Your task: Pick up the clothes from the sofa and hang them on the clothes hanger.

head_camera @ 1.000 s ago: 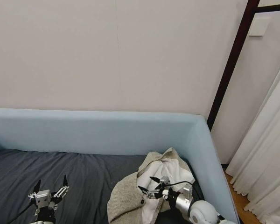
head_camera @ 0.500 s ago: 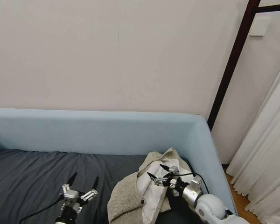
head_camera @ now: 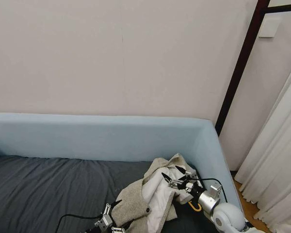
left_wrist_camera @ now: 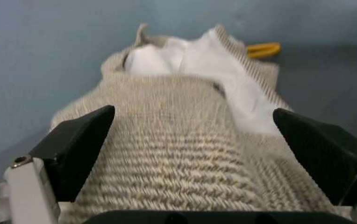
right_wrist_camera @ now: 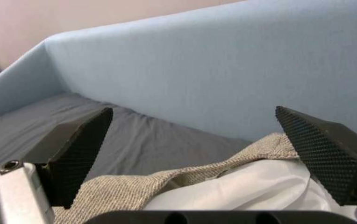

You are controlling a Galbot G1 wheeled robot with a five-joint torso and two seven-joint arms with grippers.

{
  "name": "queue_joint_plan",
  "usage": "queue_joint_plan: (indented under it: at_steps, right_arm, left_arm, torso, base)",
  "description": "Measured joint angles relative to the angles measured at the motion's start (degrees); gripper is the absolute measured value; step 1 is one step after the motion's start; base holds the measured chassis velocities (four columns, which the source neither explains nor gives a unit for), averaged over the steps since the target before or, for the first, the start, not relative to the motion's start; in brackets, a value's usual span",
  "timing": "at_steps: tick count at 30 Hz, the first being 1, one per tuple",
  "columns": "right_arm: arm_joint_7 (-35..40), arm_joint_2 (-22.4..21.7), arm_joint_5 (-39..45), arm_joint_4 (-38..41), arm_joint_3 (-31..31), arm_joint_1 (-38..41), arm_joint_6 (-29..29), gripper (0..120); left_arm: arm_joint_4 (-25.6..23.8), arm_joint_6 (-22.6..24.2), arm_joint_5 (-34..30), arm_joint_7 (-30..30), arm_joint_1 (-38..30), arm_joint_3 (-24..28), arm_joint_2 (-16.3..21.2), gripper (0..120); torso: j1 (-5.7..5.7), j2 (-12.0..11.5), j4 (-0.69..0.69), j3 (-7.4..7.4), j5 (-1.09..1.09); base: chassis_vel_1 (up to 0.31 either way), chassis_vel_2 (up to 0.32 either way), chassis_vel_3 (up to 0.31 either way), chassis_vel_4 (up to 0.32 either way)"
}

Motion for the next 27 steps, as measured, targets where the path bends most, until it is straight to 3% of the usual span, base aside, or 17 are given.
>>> queue_joint_plan:
  at_steps: [5,8,16,27]
  right_arm:
    - [0.0,0.3,0.0,-0.4,-0.2,0.4,0.1,100]
    - [-0.1,0.4,0.0,-0.5,-0.4,0.7,0.1,100]
    - [-0.2,0.6,0.0,-1.0,-1.5,1.4,0.0,100]
    - [-0.5,0.9,-0.8,-0.9,-1.7,0.5,-0.3,100]
  left_arm:
    - [3.6,0.4,8.3,-8.0,-1.2,0.0,-2.1,100]
    - [4.0,1.6,9.2,-11.9,-1.2,0.0,-2.5,97]
    - [8.4,3.9,8.0,-24.6,-4.2,-2.5,-3.0,66]
    - [14.8,3.5,2.0,-27.3,-8.4,-5.8,-1.6,30]
  torso:
    - [0.00,0.0,0.00,0.00,0.01]
    - [0.00,0.0,0.00,0.00,0.01]
    - [0.00,0.0,0.00,0.00,0.00]
    - [0.00,0.0,-0.01,0.00,0.00]
  base:
    - [0.000,0.000,0.000,0.000]
    - [0.000,0.000,0.000,0.000]
    - [0.000,0.000,0.000,0.000]
    - [0.000,0.000,0.000,0.000]
